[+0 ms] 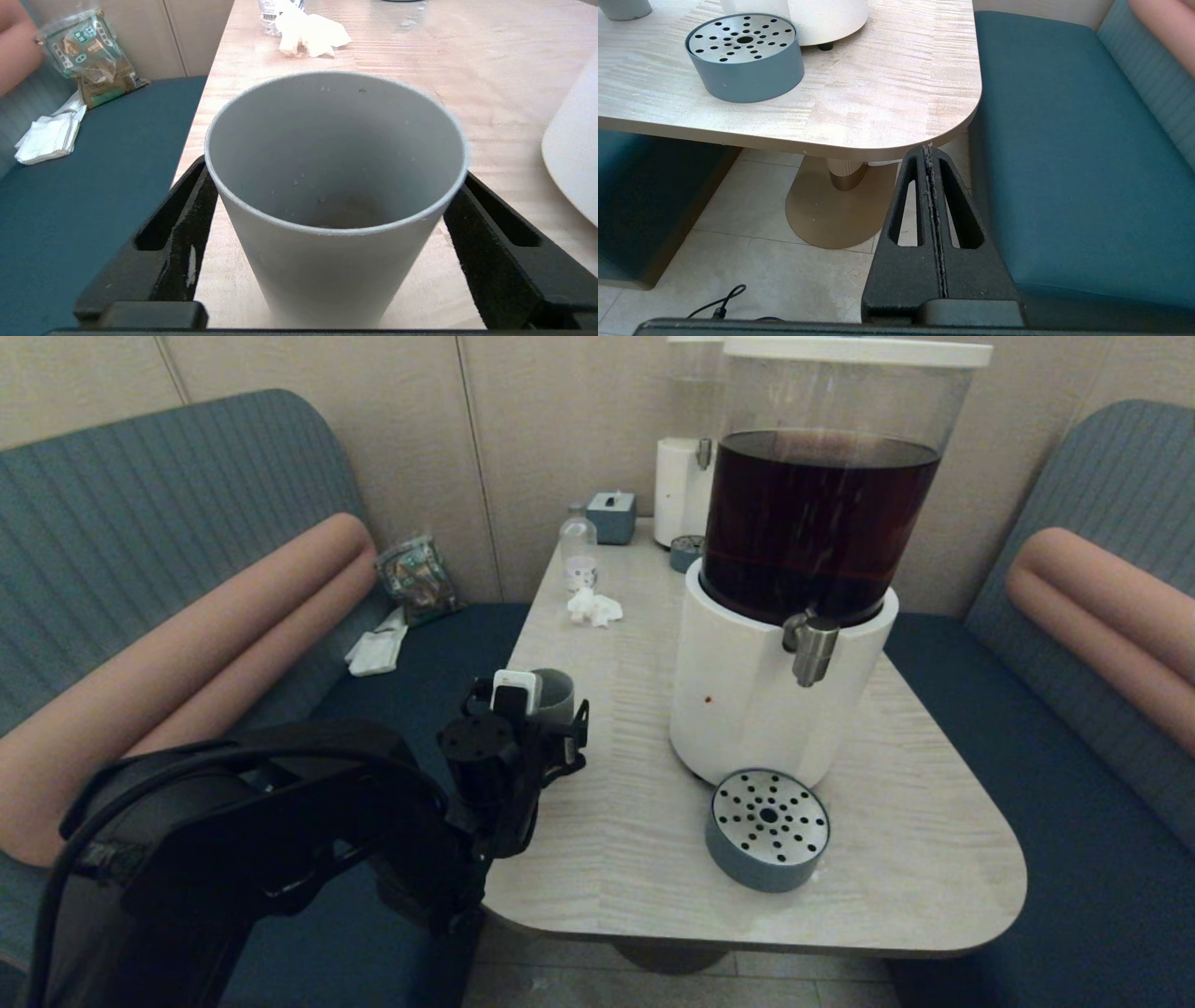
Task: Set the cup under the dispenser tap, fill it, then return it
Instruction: Place the cup next to the water dispenser
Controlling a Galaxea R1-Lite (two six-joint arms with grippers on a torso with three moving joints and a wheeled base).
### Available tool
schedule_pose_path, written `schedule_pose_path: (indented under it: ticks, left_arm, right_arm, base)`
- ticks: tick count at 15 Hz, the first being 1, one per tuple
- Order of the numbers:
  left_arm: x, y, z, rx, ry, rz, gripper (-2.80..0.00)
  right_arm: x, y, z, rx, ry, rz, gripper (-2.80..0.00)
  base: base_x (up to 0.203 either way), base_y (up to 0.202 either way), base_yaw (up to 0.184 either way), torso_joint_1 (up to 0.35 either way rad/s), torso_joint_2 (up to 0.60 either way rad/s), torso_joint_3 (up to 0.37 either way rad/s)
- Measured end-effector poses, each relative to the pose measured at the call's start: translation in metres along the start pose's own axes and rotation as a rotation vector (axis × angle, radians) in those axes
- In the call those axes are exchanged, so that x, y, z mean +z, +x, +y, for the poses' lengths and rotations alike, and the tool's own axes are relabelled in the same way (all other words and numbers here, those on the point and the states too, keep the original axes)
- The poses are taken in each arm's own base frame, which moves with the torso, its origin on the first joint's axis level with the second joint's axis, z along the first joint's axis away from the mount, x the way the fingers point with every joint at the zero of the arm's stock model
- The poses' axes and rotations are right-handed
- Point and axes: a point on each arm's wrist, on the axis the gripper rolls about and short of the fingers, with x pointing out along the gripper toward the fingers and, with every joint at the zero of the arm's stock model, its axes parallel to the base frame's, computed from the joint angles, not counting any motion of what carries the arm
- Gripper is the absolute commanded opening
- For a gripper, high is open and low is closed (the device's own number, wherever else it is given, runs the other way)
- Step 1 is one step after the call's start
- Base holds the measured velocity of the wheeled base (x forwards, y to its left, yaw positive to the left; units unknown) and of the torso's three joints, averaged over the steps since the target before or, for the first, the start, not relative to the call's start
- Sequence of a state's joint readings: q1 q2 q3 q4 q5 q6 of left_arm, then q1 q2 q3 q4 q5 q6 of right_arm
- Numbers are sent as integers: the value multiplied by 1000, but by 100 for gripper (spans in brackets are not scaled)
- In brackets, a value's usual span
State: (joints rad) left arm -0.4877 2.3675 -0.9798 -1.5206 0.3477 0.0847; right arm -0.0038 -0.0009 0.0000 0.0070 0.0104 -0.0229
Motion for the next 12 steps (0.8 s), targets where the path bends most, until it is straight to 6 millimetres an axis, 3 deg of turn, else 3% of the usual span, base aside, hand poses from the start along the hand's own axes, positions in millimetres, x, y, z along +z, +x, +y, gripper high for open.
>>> schedule_pose_path:
  ticks: [10,11,12]
  left_arm:
    - [58,-14,-7,-27,-23,-116,0]
    - [65,-16,-7,-29,-19,-130,-280]
    - [72,-19,-7,-28,-15,-145,-280]
  right_arm:
    - [0,0,0,0,0,0,-280]
    - [0,0,0,0,0,0,-280]
    - [0,0,0,0,0,1,-280]
  base:
    - [0,0,0,0,0,0]
    - [0,0,0,0,0,0]
    - [0,0,0,0,0,0]
